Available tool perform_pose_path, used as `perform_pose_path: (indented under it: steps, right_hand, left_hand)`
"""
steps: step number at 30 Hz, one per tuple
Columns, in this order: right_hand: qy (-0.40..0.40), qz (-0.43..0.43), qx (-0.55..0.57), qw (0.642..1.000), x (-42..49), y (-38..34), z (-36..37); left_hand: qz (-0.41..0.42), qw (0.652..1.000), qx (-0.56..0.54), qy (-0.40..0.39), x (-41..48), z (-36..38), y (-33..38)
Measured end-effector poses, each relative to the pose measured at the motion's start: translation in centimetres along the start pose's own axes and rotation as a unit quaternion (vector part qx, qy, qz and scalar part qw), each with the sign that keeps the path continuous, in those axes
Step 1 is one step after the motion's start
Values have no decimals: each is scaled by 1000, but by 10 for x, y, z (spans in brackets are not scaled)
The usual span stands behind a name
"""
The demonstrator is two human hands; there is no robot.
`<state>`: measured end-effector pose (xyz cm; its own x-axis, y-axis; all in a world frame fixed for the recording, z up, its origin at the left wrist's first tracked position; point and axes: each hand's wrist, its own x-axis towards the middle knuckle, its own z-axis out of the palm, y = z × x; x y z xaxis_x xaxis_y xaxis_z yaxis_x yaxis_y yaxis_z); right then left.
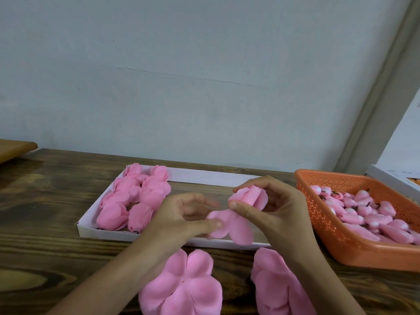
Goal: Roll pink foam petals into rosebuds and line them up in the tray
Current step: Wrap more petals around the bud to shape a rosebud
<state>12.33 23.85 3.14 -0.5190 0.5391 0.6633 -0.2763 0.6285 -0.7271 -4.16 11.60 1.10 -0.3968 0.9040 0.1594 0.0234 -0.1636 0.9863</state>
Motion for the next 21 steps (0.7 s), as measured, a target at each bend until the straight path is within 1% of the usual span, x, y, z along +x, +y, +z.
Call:
perform_pose_path:
  steps: [2, 4, 7, 10, 12, 15, 18, 21]
  right_hand:
    - [-5, 4, 9, 1000, 0, -1, -1]
    - [-19, 1, 12, 1000, 0, -1, 0]
    - [-45, -5, -11, 999, -2, 0, 1]
    - [-72, -18, -59, 996, -4, -1, 5]
    - [-76, -27, -80, 993, -5, -3, 7]
    - [-78, -41, -102, 991, -5, -5, 9]
    - [-68, -32, -112, 991, -5, -7, 10]
    - [-65, -14, -112, 991, -6, -6, 12]
  left_hand:
    - [-35, 998, -54, 3, 0, 0, -2]
    - [-53, 994, -96, 21, 1, -1, -2]
    - [-42, 992, -112, 42, 1, 0, -2]
    - [-7, 993, -98, 64, -2, 3, -2]
    - [19, 994, -60, 85, -5, 6, -2]
    - [85, 990, -15, 111, -9, 13, 0]
    - [156, 979, -15, 128, -12, 19, 0]
    - [184, 975, -8, 127, -14, 22, -2]
